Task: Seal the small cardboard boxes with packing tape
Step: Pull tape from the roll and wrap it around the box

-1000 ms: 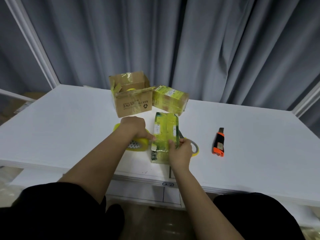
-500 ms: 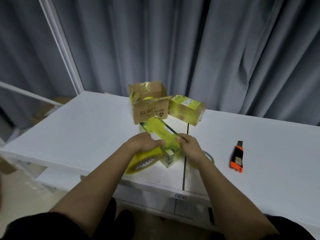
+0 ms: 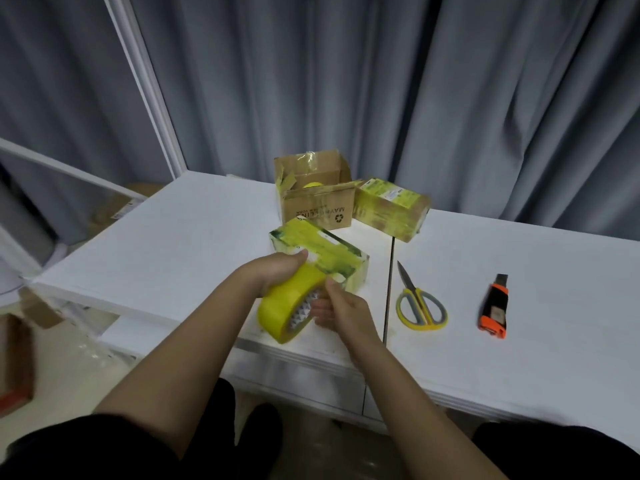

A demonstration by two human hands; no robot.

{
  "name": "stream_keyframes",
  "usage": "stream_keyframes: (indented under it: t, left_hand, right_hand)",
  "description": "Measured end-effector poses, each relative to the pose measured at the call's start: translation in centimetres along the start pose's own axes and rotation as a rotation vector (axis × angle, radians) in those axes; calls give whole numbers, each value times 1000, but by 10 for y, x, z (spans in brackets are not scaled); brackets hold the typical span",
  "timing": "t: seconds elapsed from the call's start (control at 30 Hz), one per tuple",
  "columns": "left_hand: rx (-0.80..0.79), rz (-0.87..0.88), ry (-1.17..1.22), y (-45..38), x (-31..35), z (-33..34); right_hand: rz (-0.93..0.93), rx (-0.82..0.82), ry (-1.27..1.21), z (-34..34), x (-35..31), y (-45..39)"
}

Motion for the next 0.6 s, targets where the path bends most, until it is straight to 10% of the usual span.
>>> stream_keyframes:
  t: [0.27, 0.47, 0.6]
  left_hand:
    - [-149, 30, 290, 16, -13, 2]
    - [587, 569, -816, 2, -10, -10]
    - [346, 588, -1186, -29, -26, 1]
  right_hand:
    - [12, -4, -158, 28, -15, 14]
    - [-52, 80, 2, -9, -27, 11]
    - [-185, 137, 145, -30, -30, 6]
Point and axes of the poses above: each hand's wrist, its own y-axis away from the middle knuckle, its own z-axis out of the palm, x = y × z, the point moved 3 cm from there along -y, towards the middle knuckle, and after that the axes turned 3 degrees about x, right-handed, at the moved point
